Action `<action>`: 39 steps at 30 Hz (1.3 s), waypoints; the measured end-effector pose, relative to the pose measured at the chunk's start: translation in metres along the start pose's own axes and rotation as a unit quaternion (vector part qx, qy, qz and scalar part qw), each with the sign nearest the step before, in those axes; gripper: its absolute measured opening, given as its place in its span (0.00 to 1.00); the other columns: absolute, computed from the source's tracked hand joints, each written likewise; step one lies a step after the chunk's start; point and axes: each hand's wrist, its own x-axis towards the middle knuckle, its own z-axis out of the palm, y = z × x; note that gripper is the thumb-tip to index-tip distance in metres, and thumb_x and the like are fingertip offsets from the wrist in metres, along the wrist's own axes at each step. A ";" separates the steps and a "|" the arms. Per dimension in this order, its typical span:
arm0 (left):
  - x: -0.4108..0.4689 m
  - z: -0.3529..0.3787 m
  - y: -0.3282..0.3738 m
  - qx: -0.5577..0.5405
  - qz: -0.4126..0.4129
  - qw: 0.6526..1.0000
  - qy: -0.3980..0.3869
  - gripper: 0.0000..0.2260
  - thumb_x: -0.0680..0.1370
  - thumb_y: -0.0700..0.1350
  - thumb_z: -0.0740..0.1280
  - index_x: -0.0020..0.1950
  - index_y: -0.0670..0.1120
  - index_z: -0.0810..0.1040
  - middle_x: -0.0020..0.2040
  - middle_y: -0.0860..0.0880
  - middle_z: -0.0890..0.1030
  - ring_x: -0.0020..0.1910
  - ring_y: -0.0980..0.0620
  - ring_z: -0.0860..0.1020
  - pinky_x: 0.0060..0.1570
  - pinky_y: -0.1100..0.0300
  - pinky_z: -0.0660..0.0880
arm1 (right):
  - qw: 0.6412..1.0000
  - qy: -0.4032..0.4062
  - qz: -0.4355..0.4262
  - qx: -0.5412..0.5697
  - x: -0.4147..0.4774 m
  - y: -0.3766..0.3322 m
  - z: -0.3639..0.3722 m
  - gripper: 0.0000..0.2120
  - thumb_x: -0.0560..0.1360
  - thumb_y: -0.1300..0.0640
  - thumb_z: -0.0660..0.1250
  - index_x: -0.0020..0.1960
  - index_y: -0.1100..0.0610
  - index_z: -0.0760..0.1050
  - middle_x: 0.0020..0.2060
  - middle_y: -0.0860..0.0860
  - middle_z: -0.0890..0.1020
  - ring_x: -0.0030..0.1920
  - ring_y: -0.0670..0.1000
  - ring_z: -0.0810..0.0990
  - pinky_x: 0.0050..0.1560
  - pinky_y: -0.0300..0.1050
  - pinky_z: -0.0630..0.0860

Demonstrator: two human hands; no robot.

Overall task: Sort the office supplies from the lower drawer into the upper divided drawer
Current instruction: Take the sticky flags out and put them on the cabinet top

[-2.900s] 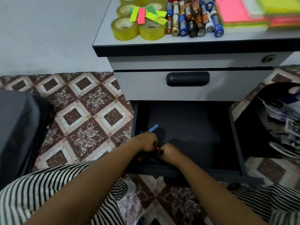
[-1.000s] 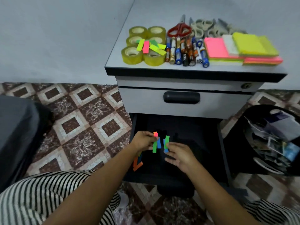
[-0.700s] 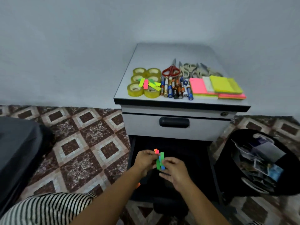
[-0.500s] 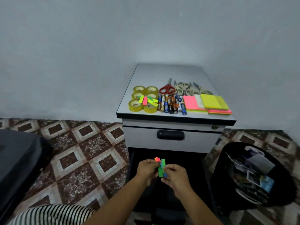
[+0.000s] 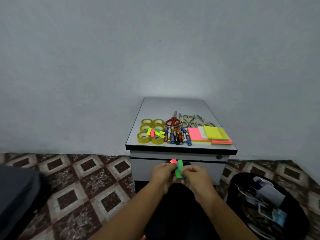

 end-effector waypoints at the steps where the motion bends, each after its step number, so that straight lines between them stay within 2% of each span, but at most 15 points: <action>1: -0.002 0.003 0.006 -0.011 -0.001 1.000 0.001 0.11 0.77 0.33 0.63 0.35 0.39 0.71 0.24 0.45 0.78 0.19 0.54 0.77 0.19 0.65 0.73 | 1.000 0.005 -0.004 -0.006 0.000 -0.006 0.001 0.08 0.76 0.70 0.61 0.40 0.63 0.75 0.36 0.59 0.78 0.32 0.52 0.75 0.27 0.37 0.74; 5: -0.002 0.012 0.036 -0.056 0.000 0.998 0.008 0.05 0.77 0.36 0.66 0.42 0.35 0.77 0.33 0.40 0.81 0.22 0.51 0.78 0.20 0.63 0.75 | 0.999 0.021 -0.013 -0.026 0.009 -0.041 0.012 0.07 0.76 0.68 0.64 0.41 0.60 0.76 0.37 0.58 0.79 0.32 0.51 0.77 0.33 0.41 0.76; 9: 0.006 0.012 0.064 -0.076 0.030 0.996 0.027 0.05 0.77 0.36 0.65 0.42 0.36 0.77 0.40 0.39 0.80 0.30 0.48 0.79 0.23 0.61 0.77 | 0.997 0.024 -0.055 -0.054 0.023 -0.067 0.034 0.09 0.74 0.68 0.65 0.37 0.59 0.77 0.38 0.58 0.82 0.33 0.52 0.80 0.43 0.51 0.81; 11: 0.013 0.010 0.079 -0.084 0.040 0.995 0.029 0.05 0.78 0.35 0.64 0.43 0.36 0.76 0.41 0.40 0.79 0.35 0.46 0.79 0.25 0.59 0.77 | 0.995 0.023 -0.069 -0.062 0.031 -0.078 0.047 0.11 0.74 0.69 0.65 0.34 0.58 0.75 0.35 0.56 0.80 0.31 0.51 0.78 0.41 0.48 0.80; 15: 0.037 0.006 0.105 -0.094 0.054 0.993 0.053 0.04 0.78 0.33 0.63 0.43 0.36 0.74 0.39 0.40 0.77 0.31 0.46 0.78 0.19 0.59 0.75 | 0.996 0.016 -0.059 -0.066 0.053 -0.096 0.072 0.13 0.73 0.71 0.65 0.32 0.58 0.74 0.35 0.56 0.79 0.31 0.51 0.78 0.44 0.51 0.82; 16: 0.043 0.004 0.110 -0.090 0.059 0.992 0.066 0.02 0.77 0.32 0.63 0.45 0.34 0.74 0.39 0.39 0.76 0.31 0.46 0.78 0.18 0.59 0.75 | 0.996 0.014 -0.054 -0.070 0.060 -0.099 0.077 0.12 0.72 0.71 0.65 0.33 0.59 0.74 0.35 0.57 0.79 0.31 0.51 0.78 0.46 0.52 0.82; 18: 0.056 -0.001 0.118 -0.066 0.063 0.992 0.084 0.08 0.76 0.31 0.65 0.54 0.31 0.73 0.40 0.37 0.77 0.30 0.45 0.79 0.18 0.58 0.75 | 0.997 0.004 -0.041 -0.071 0.070 -0.106 0.086 0.06 0.71 0.71 0.67 0.38 0.63 0.76 0.35 0.57 0.79 0.32 0.52 0.78 0.46 0.53 0.82; 20: 0.070 -0.005 0.126 -0.030 0.074 0.992 0.101 0.12 0.74 0.30 0.67 0.57 0.29 0.74 0.42 0.36 0.78 0.35 0.43 0.79 0.27 0.53 0.79 | 0.998 -0.010 -0.027 -0.058 0.080 -0.112 0.094 0.04 0.71 0.71 0.67 0.44 0.67 0.77 0.36 0.59 0.79 0.32 0.53 0.79 0.47 0.53 0.82; 23: 0.091 -0.009 0.134 0.070 0.092 0.982 0.148 0.10 0.72 0.33 0.70 0.51 0.31 0.77 0.42 0.36 0.80 0.44 0.40 0.80 0.48 0.47 0.80 | 0.997 -0.019 -0.020 -0.072 0.092 -0.117 0.100 0.07 0.71 0.70 0.69 0.49 0.70 0.77 0.34 0.58 0.78 0.36 0.55 0.81 0.48 0.54 0.81; 26: 0.106 -0.013 0.141 0.235 0.152 0.943 0.180 0.10 0.71 0.38 0.71 0.49 0.33 0.80 0.46 0.35 0.81 0.46 0.39 0.81 0.46 0.53 0.79 | 0.990 -0.017 -0.049 -0.130 0.106 -0.119 0.103 0.01 0.73 0.68 0.68 0.44 0.65 0.78 0.39 0.58 0.79 0.36 0.54 0.81 0.43 0.51 0.82; 27: 0.106 -0.013 0.142 0.300 0.181 0.920 0.175 0.08 0.71 0.39 0.71 0.46 0.35 0.82 0.44 0.36 0.82 0.45 0.40 0.82 0.45 0.52 0.80 | 0.984 -0.010 -0.076 -0.160 0.110 -0.118 0.101 0.03 0.74 0.67 0.67 0.43 0.64 0.79 0.39 0.57 0.79 0.35 0.53 0.80 0.42 0.50 0.82; 29: 0.109 -0.013 0.147 0.408 0.241 0.865 0.168 0.06 0.73 0.41 0.69 0.41 0.39 0.83 0.39 0.39 0.82 0.41 0.42 0.81 0.43 0.52 0.80 | 0.957 0.003 -0.148 -0.250 0.124 -0.117 0.101 0.04 0.74 0.64 0.66 0.42 0.60 0.80 0.39 0.54 0.80 0.40 0.54 0.80 0.45 0.50 0.81; 32: 0.111 -0.014 0.148 0.502 0.274 0.803 0.169 0.08 0.75 0.44 0.67 0.41 0.43 0.84 0.38 0.44 0.82 0.39 0.46 0.79 0.39 0.57 0.76 | 0.924 0.003 -0.198 -0.328 0.132 -0.115 0.097 0.06 0.73 0.63 0.66 0.39 0.58 0.79 0.42 0.54 0.82 0.45 0.53 0.80 0.46 0.44 0.77; 36: 0.121 -0.021 0.140 0.555 0.260 0.773 0.164 0.10 0.75 0.50 0.67 0.42 0.45 0.83 0.40 0.45 0.83 0.41 0.46 0.80 0.42 0.55 0.79 | 0.896 -0.012 -0.214 -0.388 0.138 -0.108 0.096 0.07 0.74 0.62 0.66 0.41 0.64 0.81 0.40 0.57 0.83 0.42 0.55 0.82 0.46 0.49 0.80; 39: 0.124 -0.026 0.137 0.582 0.262 0.752 0.165 0.12 0.75 0.54 0.67 0.43 0.46 0.82 0.42 0.47 0.82 0.44 0.48 0.79 0.45 0.55 0.75 | 0.885 -0.014 -0.227 -0.405 0.140 -0.102 0.094 0.08 0.74 0.62 0.65 0.40 0.63 0.80 0.39 0.57 0.83 0.42 0.56 0.82 0.44 0.49 0.80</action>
